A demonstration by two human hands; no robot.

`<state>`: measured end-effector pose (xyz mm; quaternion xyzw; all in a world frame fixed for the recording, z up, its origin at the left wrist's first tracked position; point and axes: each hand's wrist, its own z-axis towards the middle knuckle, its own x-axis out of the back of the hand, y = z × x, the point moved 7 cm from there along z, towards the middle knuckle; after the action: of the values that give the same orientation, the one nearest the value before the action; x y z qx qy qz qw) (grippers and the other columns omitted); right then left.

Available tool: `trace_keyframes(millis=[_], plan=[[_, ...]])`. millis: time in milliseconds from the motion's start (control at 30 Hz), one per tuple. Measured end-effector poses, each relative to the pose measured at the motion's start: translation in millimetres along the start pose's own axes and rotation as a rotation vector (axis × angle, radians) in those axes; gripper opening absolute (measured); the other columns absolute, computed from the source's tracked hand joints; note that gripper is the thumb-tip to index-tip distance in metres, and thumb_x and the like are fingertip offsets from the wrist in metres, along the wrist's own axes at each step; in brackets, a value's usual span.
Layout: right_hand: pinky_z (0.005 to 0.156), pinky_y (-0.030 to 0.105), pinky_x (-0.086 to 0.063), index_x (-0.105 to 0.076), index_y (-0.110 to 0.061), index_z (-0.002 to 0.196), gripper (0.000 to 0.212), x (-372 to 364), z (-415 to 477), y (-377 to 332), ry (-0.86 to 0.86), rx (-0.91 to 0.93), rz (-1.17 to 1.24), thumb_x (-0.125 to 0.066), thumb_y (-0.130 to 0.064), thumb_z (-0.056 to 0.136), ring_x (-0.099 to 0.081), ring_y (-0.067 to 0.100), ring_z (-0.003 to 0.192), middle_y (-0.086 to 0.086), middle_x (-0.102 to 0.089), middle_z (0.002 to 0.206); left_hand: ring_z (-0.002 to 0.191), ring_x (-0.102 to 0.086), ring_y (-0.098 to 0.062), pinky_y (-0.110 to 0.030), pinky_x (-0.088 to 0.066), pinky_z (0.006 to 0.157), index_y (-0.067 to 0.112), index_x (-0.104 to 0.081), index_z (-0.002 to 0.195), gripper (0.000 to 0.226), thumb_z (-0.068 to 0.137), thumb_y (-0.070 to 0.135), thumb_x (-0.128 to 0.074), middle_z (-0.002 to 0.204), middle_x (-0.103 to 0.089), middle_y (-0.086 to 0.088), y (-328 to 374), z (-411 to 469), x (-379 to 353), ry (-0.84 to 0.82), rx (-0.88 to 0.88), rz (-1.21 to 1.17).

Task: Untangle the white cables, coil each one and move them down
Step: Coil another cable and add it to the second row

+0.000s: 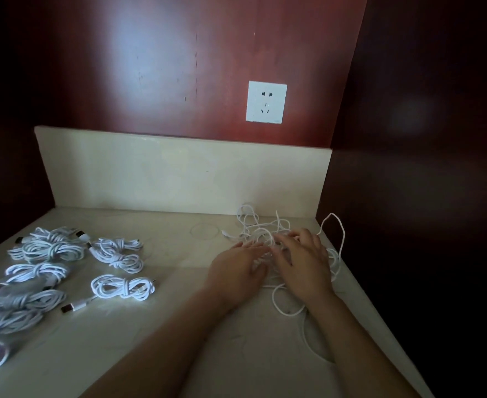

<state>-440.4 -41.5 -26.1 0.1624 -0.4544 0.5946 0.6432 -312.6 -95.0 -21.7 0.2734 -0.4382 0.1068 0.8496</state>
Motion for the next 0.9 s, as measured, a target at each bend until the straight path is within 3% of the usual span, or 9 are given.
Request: trace_keyframes(millis=[100,200,267,367,500,667,733,833,900], plan=[[0.09,0.03,-0.033,-0.068,-0.033,0.116,0.055,1,-1,-3,0.026,0.031,0.088,-0.029,-0.059,0.088,-0.045,0.015,0.113,-0.008,-0.057,0.115,0.098,-0.066,-0.006,-0.025,-0.049,0.092,0.036,-0.071,0.113,0.031,0.087,0.02,-0.064,0.112,-0.072,0.012,-9,-1,11,0.147,0.081,-0.237],[0.089,0.027,-0.03,-0.067,-0.031,0.116,0.045,1,0,0,0.028,0.038,0.141,-0.04,-0.054,0.089,-0.048,0.015,0.114,-0.009,-0.06,0.116,0.087,-0.072,-0.01,-0.036,-0.057,0.086,0.021,-0.076,0.094,0.023,0.084,0.002,-0.071,0.094,-0.076,0.007,-21,-3,18,0.265,0.185,-0.651],[0.093,0.027,-0.032,-0.066,-0.031,0.117,0.037,1,1,0,0.018,0.035,0.125,-0.052,-0.049,0.087,-0.049,0.015,0.116,-0.011,-0.061,0.118,0.076,-0.072,-0.013,-0.028,-0.057,0.075,0.012,-0.073,0.095,0.025,0.081,-0.009,-0.07,0.086,-0.076,0.001,-24,-4,25,0.319,0.26,-0.815],[0.098,0.03,-0.033,-0.066,-0.036,0.115,0.05,1,-1,-5,0.0,0.036,0.075,-0.051,-0.065,0.077,-0.047,0.011,0.117,-0.016,-0.059,0.119,0.061,-0.066,0.001,-0.012,-0.049,0.061,0.008,-0.069,0.104,0.033,0.078,-0.012,-0.071,0.093,-0.071,0.011,-24,-4,34,0.332,0.329,-0.888],[0.096,0.026,-0.029,-0.072,-0.039,0.1,0.049,4,-5,-10,0.054,0.072,0.047,-0.048,-0.072,0.073,-0.048,0.007,0.108,-0.019,-0.061,0.106,0.058,-0.066,-0.008,-0.018,-0.054,0.064,0.006,-0.068,0.107,0.028,0.084,-0.009,-0.067,0.094,-0.068,-0.002,-35,-5,36,0.343,0.425,-1.023],[0.093,0.028,-0.031,-0.069,-0.032,0.071,0.012,12,-7,-12,0.202,0.115,0.005,-0.061,-0.041,0.076,-0.058,0.018,0.091,-0.013,-0.063,0.085,0.072,-0.067,-0.019,-0.023,-0.056,0.068,0.005,-0.066,0.105,0.026,0.084,-0.01,-0.065,0.078,-0.074,-0.004,-48,-9,20,0.105,0.58,-1.122],[0.094,0.026,-0.031,-0.068,-0.031,0.076,0.01,17,-9,-15,0.232,0.156,0.026,-0.061,-0.039,0.075,-0.057,0.017,0.094,-0.013,-0.063,0.088,0.077,-0.068,-0.022,-0.023,-0.056,0.069,0.01,-0.068,0.1,0.03,0.082,-0.014,-0.064,0.078,-0.075,0.003,-50,-9,22,0.1,0.599,-1.129],[0.102,0.027,-0.03,-0.072,-0.029,0.091,0.016,24,-14,-31,0.238,0.31,0.094,-0.066,-0.035,0.077,-0.054,0.011,0.104,-0.014,-0.065,0.096,0.086,-0.071,-0.026,-0.026,-0.058,0.074,0.013,-0.068,0.102,0.035,0.079,-0.012,-0.067,0.105,-0.072,-0.002,-46,-9,30,0.163,0.566,-1.13],[0.104,0.03,-0.032,-0.072,-0.028,0.098,0.022,22,-18,-46,0.186,0.379,0.113,-0.068,-0.037,0.078,-0.054,0.01,0.105,-0.015,-0.067,0.098,0.091,-0.072,-0.029,-0.03,-0.059,0.08,0.012,-0.068,0.106,0.034,0.08,-0.01,-0.068,0.11,-0.071,-0.003,-41,-8,35,0.195,0.536,-1.16]])
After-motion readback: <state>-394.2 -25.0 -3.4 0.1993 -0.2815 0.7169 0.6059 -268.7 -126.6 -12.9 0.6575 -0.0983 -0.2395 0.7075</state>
